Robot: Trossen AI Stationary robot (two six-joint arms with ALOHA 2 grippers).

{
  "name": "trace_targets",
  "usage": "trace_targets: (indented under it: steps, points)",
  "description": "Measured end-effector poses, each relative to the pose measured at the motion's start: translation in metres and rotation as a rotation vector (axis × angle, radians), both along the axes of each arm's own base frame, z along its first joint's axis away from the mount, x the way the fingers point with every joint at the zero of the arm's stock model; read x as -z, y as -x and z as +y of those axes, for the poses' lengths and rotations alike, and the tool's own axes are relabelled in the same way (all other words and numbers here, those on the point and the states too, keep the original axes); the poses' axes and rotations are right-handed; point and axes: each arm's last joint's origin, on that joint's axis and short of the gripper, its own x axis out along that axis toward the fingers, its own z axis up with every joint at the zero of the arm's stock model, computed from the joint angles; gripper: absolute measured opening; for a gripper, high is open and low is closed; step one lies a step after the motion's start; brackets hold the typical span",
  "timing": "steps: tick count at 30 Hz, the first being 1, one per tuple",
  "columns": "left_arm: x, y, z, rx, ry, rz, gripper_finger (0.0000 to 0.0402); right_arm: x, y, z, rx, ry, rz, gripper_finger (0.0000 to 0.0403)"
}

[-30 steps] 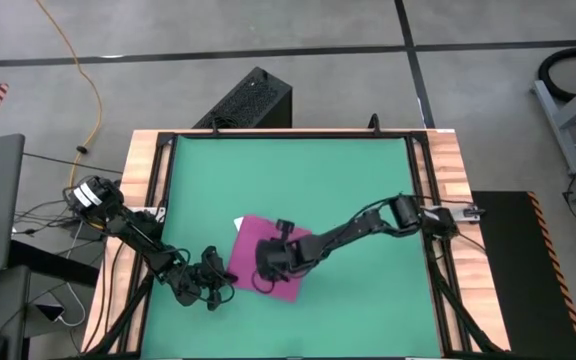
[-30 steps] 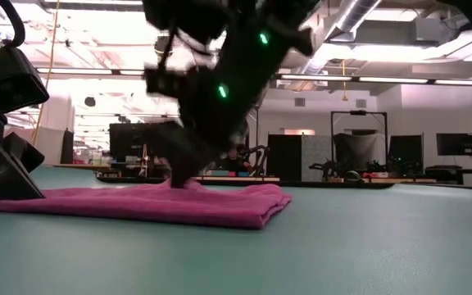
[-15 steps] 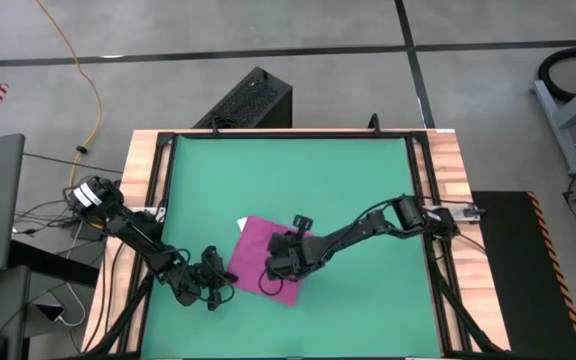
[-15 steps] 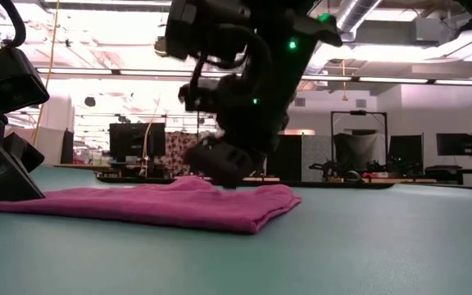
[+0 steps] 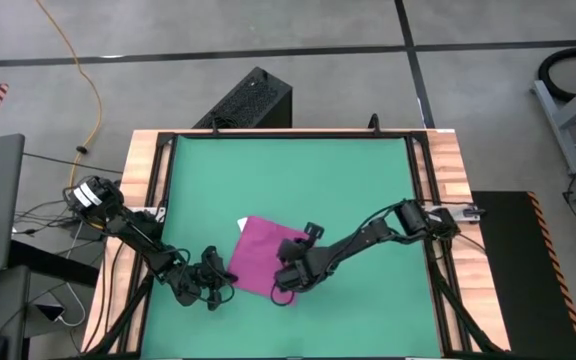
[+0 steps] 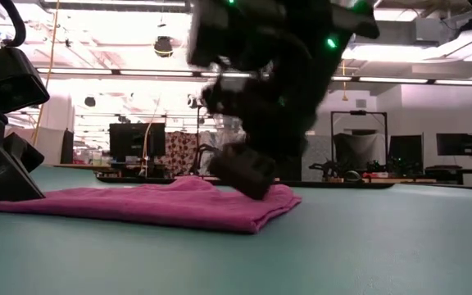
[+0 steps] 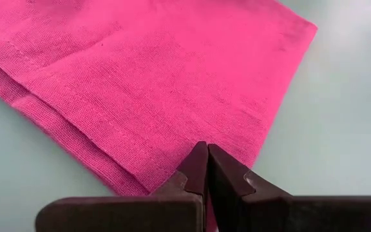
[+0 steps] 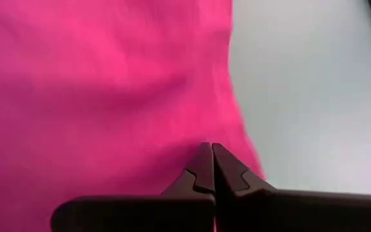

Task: Roll towel
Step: Fold the pink towel

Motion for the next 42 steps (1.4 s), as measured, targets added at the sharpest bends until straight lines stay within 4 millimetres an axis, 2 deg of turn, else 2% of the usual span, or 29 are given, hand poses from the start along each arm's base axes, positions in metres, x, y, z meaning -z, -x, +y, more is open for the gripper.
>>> trace_targets:
  steps: [3,8,12,15,18,21,24,28,35,39,42]
  points:
    - [0.000,0.000,0.000,0.001,0.005,-0.003,0.0000,0.009,0.010,-0.003,0.058,-0.011,0.012,0.0005]
    - [0.000,0.000,0.000,0.002,0.007,-0.003,0.0000,0.010,0.026,0.005,0.121,0.000,0.063,0.0005]
    - [-0.001,-0.001,-0.001,-0.001,0.012,-0.012,0.0000,0.007,0.029,0.012,0.112,0.006,0.047,0.0005]
    - [-0.003,-0.002,-0.002,-0.007,0.027,-0.044,0.0000,-0.006,0.025,0.019,0.080,0.024,-0.023,0.0006]
    - [-0.007,-0.005,-0.004,-0.002,0.032,-0.088,0.0000,-0.032,0.019,0.028,0.039,0.043,-0.151,0.0006]
    - [-0.010,-0.007,-0.005,0.007,0.034,-0.118,0.0000,-0.051,0.019,0.048,-0.054,0.045,-0.248,0.0006]
    - [-0.010,-0.007,-0.005,-0.002,0.029,-0.127,0.0000,-0.057,0.015,0.070,-0.168,-0.019,-0.303,0.0006]
    - [-0.011,-0.008,-0.004,-0.020,0.019,-0.139,0.0000,-0.045,0.009,0.088,-0.282,-0.120,-0.327,0.0005]
    - [-0.012,-0.009,-0.004,-0.028,0.027,-0.151,0.0000,-0.016,0.002,0.103,-0.330,-0.211,-0.329,0.0005]
    - [-0.013,-0.010,-0.004,-0.035,0.036,-0.169,0.0000,-0.006,0.008,0.108,-0.314,-0.246,-0.282,0.0005]
    - [-0.020,-0.015,-0.004,-0.048,0.009,-0.248,0.0000,-0.004,0.015,0.105,-0.260,-0.244,-0.240,0.0005]
